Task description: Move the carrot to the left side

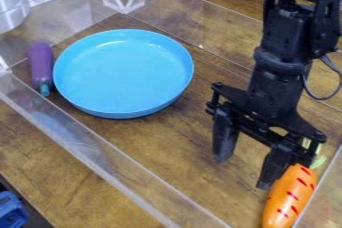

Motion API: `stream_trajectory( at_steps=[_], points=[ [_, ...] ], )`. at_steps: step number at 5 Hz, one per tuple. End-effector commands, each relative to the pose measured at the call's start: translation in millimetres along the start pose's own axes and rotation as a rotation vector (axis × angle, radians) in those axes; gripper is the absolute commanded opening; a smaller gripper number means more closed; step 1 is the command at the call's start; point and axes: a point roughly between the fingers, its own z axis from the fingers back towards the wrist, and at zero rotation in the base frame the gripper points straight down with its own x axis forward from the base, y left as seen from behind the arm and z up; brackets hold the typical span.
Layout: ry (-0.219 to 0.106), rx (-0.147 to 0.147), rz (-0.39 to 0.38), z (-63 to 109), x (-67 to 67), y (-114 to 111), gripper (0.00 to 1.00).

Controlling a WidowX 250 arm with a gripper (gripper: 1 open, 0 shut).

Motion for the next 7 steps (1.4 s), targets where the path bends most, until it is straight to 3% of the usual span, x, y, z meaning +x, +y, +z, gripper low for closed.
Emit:
stream_trajectory(
  at_steps=[1, 2, 7],
  points=[
    [-0.07, -0.02, 0.002, 15.9, 11.5, 3.1, 0.0],
    [-0.093, -0.023, -0.002, 17.7, 14.9, 4.2, 1.0],
    [-0.128, -0.071, -0.003, 0.8, 25.2, -2.0, 1.0]
  ],
)
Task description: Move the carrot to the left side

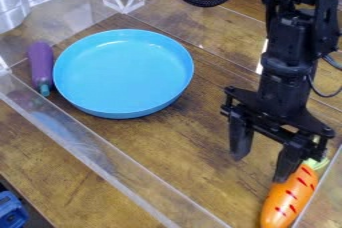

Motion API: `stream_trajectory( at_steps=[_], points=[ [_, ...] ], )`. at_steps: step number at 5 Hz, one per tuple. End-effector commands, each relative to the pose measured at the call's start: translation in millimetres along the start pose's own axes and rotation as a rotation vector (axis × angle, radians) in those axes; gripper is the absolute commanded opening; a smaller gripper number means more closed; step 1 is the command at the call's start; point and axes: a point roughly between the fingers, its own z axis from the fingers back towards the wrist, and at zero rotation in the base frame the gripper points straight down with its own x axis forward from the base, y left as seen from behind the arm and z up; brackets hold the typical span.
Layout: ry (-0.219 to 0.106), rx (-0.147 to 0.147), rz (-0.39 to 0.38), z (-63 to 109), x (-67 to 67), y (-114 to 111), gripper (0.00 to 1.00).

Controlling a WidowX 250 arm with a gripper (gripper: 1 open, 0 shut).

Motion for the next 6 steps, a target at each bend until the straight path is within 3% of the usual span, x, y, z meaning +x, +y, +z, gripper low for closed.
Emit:
stream_trajectory(
  at_steps=[1, 2, 6],
  points=[
    [-0.051, -0.017, 0.002, 9.3, 4.6, -4.0, 1.0],
    [-0.06, -0.026, 0.002, 7.8, 4.4, -7.6, 1.0],
    [-0.026, -0.026, -0.081, -22.0, 5.7, -31.8, 1.0]
  ],
)
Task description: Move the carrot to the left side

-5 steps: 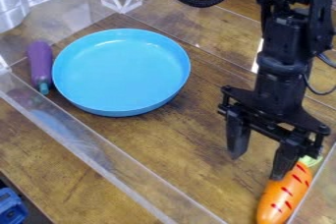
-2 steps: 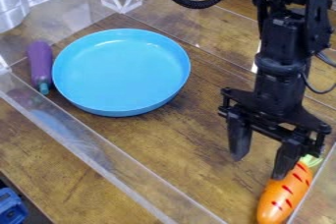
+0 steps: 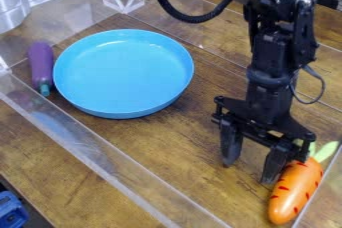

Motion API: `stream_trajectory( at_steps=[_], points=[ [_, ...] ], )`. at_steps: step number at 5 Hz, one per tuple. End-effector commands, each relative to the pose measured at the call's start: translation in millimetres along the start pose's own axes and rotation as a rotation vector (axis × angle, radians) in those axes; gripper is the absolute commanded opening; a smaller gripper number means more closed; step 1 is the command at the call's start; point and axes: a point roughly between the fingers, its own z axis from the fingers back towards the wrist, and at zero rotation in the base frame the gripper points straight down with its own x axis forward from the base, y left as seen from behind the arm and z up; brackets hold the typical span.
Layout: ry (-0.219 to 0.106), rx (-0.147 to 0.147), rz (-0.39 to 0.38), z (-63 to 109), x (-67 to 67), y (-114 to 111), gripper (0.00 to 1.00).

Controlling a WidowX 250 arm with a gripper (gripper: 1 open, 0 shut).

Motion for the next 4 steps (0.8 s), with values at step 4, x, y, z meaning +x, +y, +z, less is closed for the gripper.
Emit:
stream_trajectory(
  at_steps=[4],
  points=[
    [-0.013, -0.005, -0.172, -1.4, -13.1, -57.7, 1.0]
  ],
)
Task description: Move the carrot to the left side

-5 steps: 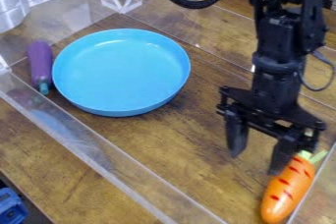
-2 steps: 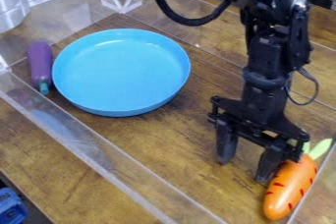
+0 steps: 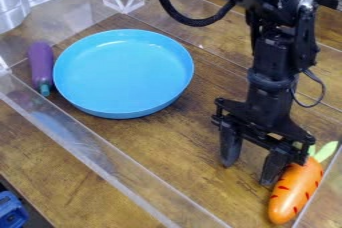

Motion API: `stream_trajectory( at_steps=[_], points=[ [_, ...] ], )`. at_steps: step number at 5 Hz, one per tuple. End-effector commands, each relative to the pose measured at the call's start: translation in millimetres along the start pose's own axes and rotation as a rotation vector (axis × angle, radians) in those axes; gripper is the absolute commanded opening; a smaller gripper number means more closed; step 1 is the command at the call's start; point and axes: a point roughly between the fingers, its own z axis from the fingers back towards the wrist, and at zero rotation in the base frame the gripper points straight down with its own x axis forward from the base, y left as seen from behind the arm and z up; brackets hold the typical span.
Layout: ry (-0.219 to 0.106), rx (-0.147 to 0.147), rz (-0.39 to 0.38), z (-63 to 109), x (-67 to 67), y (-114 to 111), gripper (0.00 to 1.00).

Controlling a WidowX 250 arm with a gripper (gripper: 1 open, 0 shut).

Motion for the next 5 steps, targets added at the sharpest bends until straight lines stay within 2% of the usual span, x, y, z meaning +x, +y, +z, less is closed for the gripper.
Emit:
stream_trajectory(
  at_steps=[1, 5],
  points=[
    [-0.014, -0.007, -0.159, -1.2, -11.5, -54.5, 1.0],
    [0.01, -0.004, -0.245, -5.5, -27.7, -66.9, 1.0]
  ],
)
